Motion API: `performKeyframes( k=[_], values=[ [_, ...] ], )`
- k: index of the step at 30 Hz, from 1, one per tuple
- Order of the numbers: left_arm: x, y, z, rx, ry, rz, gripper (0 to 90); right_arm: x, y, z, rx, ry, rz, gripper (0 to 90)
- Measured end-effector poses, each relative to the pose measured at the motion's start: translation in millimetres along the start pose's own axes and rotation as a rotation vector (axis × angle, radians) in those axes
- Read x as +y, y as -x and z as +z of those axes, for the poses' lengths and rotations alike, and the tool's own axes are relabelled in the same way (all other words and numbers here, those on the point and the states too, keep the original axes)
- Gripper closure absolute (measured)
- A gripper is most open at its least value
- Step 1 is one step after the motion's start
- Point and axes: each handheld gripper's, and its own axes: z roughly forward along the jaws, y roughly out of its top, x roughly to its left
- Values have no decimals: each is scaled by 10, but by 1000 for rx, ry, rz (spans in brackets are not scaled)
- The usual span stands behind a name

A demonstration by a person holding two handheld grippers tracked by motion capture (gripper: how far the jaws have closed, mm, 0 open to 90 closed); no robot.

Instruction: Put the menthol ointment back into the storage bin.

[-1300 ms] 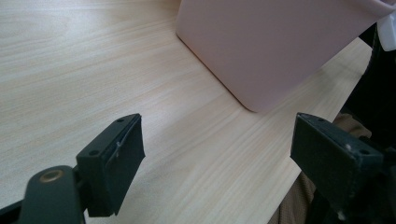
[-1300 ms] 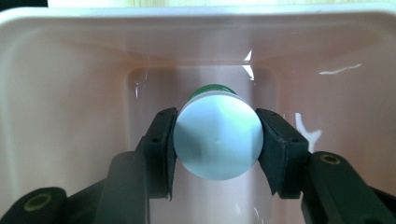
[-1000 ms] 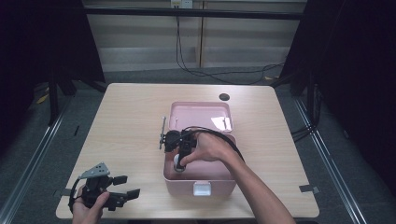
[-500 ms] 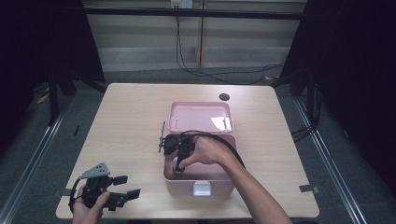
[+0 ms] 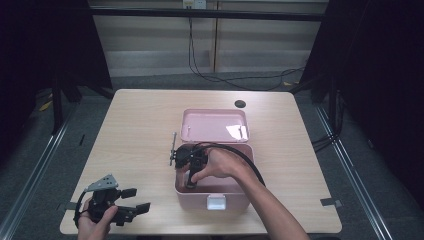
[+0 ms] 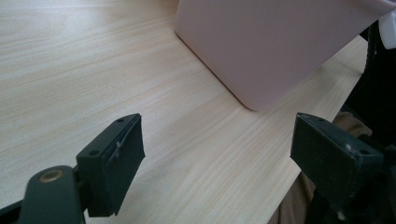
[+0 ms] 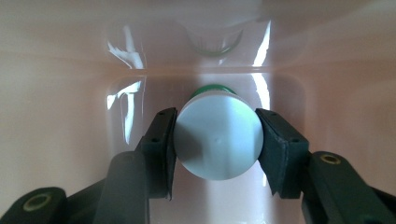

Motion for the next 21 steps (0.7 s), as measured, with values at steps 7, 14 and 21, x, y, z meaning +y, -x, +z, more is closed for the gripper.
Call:
performKeyframes(
  k=[7, 14, 21],
  values=[
    [0, 0, 1, 4, -3, -1, 171, 5, 6, 13, 6, -2, 16, 507],
    [1, -3, 2, 3, -4, 1, 172, 11, 5, 30, 8, 9, 26, 506],
    [2, -2, -1, 4, -6, 0, 171, 14, 15, 27, 15, 2, 46, 476]
  ],
)
